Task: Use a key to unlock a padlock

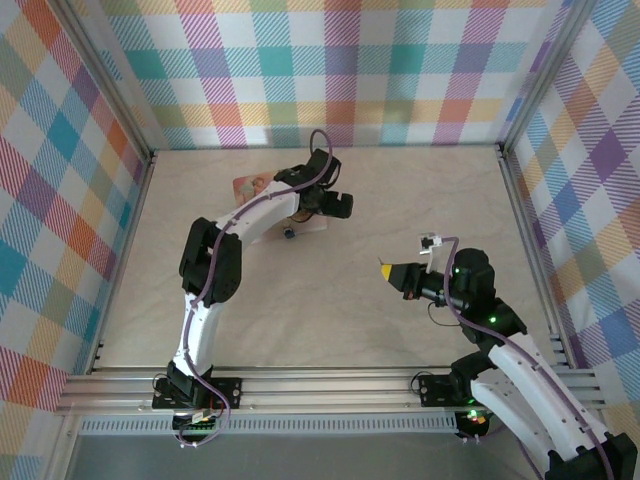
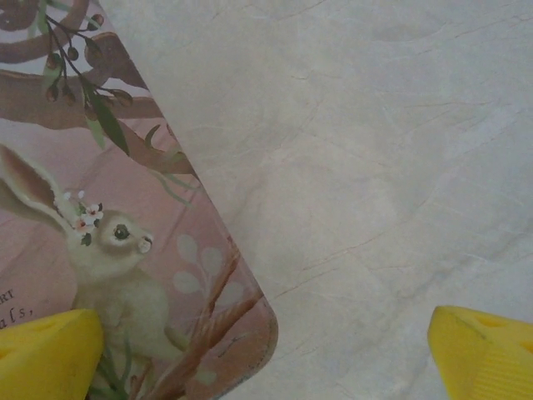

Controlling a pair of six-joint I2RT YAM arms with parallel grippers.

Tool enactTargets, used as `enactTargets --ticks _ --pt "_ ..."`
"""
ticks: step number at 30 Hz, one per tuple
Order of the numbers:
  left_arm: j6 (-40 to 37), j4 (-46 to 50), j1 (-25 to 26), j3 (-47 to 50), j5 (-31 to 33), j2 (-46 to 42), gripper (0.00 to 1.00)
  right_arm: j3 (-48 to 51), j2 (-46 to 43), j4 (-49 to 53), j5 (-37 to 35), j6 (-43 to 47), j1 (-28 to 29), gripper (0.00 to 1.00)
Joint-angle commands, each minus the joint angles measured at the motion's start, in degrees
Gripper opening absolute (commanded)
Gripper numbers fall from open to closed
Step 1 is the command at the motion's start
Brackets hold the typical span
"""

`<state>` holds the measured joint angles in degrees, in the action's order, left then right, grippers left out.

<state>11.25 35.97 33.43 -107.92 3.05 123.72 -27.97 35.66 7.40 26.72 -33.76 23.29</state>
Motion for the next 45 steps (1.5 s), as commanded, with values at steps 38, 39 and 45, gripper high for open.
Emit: enactTargets --ticks 38,39,45 --pt "7.3 -5.0 21.2 24.2 -4.6 -14.3 1.0 -11.5 -2.3 26.1 -13.9 9.7 -6.9 0.0" --pt "7.6 -5.5 21.5 24.5 -4.9 -14.7 1.0 -11.4 -2.2 25.9 -13.7 9.6 -6.8 0.0" --pt "7.8 -6.5 21.6 23.9 -5.2 -18.6 1.0 -10.0 -1.1 23.1 -10.5 8.8 -6.9 0.0"
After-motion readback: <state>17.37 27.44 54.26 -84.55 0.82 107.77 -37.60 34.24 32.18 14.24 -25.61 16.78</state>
